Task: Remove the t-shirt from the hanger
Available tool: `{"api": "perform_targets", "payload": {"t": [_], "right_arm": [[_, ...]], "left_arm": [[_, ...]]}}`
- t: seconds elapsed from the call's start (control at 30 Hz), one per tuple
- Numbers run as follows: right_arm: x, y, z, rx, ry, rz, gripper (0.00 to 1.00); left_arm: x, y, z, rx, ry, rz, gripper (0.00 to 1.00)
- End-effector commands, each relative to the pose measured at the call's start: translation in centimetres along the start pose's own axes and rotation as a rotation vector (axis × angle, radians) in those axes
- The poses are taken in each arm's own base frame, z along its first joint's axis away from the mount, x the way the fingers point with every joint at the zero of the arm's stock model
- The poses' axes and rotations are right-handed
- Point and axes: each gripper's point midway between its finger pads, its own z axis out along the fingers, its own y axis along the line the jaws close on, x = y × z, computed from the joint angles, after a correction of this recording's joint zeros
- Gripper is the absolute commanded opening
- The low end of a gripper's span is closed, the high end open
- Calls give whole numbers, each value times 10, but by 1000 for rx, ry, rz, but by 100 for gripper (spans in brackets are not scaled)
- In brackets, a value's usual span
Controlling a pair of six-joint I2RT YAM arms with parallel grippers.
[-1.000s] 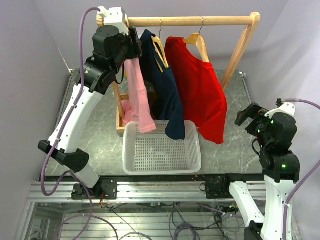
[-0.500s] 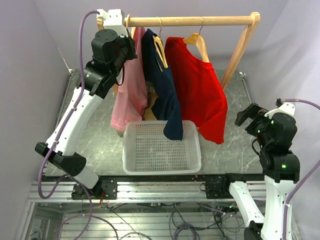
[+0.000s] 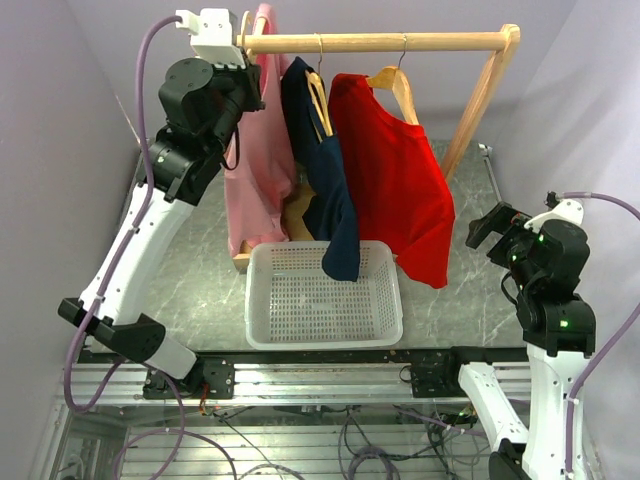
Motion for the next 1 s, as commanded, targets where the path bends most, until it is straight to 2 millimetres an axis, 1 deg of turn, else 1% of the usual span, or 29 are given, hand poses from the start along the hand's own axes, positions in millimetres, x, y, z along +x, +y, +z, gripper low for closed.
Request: {"api": "perform_targets", "payload": {"t": [0.0,0.1,0.17,0.2,0.3,0.33,0.47,0.6,0.7,0.73,0.77,0.87,0.97], "right_arm": [[-13,6,-1,-24,-43,-8,100],[-14,5,0,-15,-44,-16,100],[-15,3,0,-7,-47,-25,100],[-16,2,1,1,-48,-28,100],[-20,0,2,17,-55,-36,100],[-22,0,2,19,-57,-38,100],[-27,2,2,17,-68,-42,100],[-28,4,0,4,-74,-45,100],[-32,4,-2,5,-79,-56,99],[-33,4,-3,8,-80,-62,99],[-36,5,-4,6,-85,-65,99],[-47,10,-8,-8,-106,-70,98],[-63,20,-18,-46,-138,-73,97]], "left_arm": [[-71,0,-38,41,-163,-26,7],[-56,2,-49,53,-115,-23,7],[-42,3,-56,62,-82,-32,7],[-31,3,-59,66,-57,-36,7],[-20,5,-73,82,-39,-62,7],[-11,5,-76,85,-23,-63,7],[1,10,-90,91,6,-46,7],[21,9,-101,123,78,-13,7],[32,8,-114,148,114,-16,7],[39,8,-119,156,132,-15,7],[41,9,-124,160,138,-19,7],[41,11,-140,172,141,-40,7],[38,10,-156,192,148,-67,7]]}}
